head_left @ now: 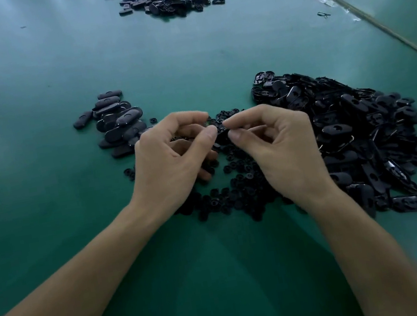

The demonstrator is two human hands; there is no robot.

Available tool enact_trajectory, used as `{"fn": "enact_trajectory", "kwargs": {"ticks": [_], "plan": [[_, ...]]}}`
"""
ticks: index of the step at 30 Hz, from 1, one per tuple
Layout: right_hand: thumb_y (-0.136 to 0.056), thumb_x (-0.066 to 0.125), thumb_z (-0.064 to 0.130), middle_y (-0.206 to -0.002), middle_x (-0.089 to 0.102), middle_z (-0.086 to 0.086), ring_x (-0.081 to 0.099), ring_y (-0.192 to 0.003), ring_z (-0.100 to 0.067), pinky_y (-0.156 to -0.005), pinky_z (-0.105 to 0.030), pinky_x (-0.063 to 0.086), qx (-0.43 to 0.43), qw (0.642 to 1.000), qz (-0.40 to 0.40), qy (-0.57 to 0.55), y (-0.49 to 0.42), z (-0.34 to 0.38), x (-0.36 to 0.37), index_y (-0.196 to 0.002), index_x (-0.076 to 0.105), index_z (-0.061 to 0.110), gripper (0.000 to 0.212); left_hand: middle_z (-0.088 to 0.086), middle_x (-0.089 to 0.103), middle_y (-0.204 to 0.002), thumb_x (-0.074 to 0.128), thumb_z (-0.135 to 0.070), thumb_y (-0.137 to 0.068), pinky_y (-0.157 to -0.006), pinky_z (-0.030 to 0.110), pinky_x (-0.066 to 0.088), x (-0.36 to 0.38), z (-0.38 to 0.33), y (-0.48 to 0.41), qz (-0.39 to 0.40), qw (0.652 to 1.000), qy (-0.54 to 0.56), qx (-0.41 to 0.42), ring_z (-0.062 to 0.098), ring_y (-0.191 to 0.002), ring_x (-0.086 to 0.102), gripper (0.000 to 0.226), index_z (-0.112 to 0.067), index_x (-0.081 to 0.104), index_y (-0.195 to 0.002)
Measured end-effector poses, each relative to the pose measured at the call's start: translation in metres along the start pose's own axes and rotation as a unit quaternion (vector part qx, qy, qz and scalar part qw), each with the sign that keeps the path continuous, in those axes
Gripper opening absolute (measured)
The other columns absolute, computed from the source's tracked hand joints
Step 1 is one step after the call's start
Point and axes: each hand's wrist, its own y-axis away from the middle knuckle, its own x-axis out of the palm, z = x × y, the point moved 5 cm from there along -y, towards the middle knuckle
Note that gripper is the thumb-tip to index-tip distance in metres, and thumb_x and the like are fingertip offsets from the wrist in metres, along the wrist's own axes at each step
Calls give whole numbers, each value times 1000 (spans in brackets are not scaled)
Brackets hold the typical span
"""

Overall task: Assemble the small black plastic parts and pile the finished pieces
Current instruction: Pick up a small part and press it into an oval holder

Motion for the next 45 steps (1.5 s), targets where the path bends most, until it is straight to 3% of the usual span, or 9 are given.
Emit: {"fn": "enact_trajectory", "kwargs": {"ticks": [3, 8, 16, 21, 26, 31, 36, 42, 45], "plan": [[-88, 72, 1, -76, 73, 8, 67, -70, -8, -70, -21, 53, 13, 996, 33, -79, 2, -1, 8, -89, 75, 22, 22, 0, 75, -80, 71, -10, -92, -45, 22, 52, 1, 0, 1, 13, 1000, -13, 11, 18, -61, 72, 12, -18, 72, -100], [-90, 71, 1, -79, 72, 2, 70, -71, -13, -78, -32, 59, 45, 995, 23, -83, 2, -7, 7, -98, 74, 18, 19, -1, 73, -73, 74, -8, -90, -47, 20, 51, 1, 1, 1, 23, 1000, -5, 10, 11, -58, 68, 10, -18, 73, -94], [-92, 66, -2, -79, 74, 2, 71, -71, -10, -69, -19, 54, 64, 987, 23, -144, 1, -8, 8, -96, 73, 12, 15, 0, 74, -75, 74, -7, -89, -51, 21, 54, 1, 0, 0, 30, 999, 19, 2, 14, -60, 70, 13, -17, 72, -97], [-91, 73, 13, -79, 76, 3, 74, -71, -11, -70, -24, 57, 59, 997, 6, -49, 2, -12, 4, -95, 74, 20, 8, -2, 75, -74, 69, -4, -92, -57, 22, 57, 2, -1, -1, 31, 999, 36, 3, 13, -64, 72, 13, -15, 72, -98], [-90, 74, 13, -77, 76, 7, 73, -67, -11, -70, -27, 59, 49, 998, -6, -29, 2, -10, 4, -89, 73, 25, 12, -4, 75, -76, 67, -2, -93, -60, 21, 57, 2, 0, -1, 23, 999, 37, 7, 13, -69, 74, 15, -15, 72, -100], [-88, 75, 21, -76, 69, 18, 65, -74, 3, -68, -10, 48, 5, 990, 1, 144, 3, -7, -1, -88, 75, 28, 7, -2, 73, -73, 65, 1, -94, -59, 21, 57, -2, 2, -3, -4, 998, 54, 10, 13, -67, 72, 17, -14, 71, -98], [-83, 76, 43, -89, 61, 9, 54, -98, -15, -87, -35, 48, 10, 943, 117, 311, 8, -11, 9, -93, 76, 28, 18, 0, 73, -74, 67, 3, -92, -60, 22, 57, -3, 6, -3, -11, 998, 54, 0, 15, -66, 72, 15, -11, 71, -93], [-95, 66, 35, -94, 55, 6, 46, -103, -15, -86, -28, 38, 1, 932, 129, 338, 9, -7, 16, -101, 75, 25, 15, 1, 74, -75, 68, 4, -90, -61, 24, 58, -4, 6, -2, -13, 998, 57, -7, 17, -70, 74, 16, -12, 70, -93], [-101, 57, 33, -95, 57, 4, 53, -97, -16, -84, -33, 45, -13, 943, 108, 313, 9, -5, 18, -102, 71, 19, 20, 2, 74, -76, 69, 3, -90, -61, 24, 58, -4, 7, -2, -16, 998, 54, -13, 18, -70, 74, 15, -11, 71, -93]]}}
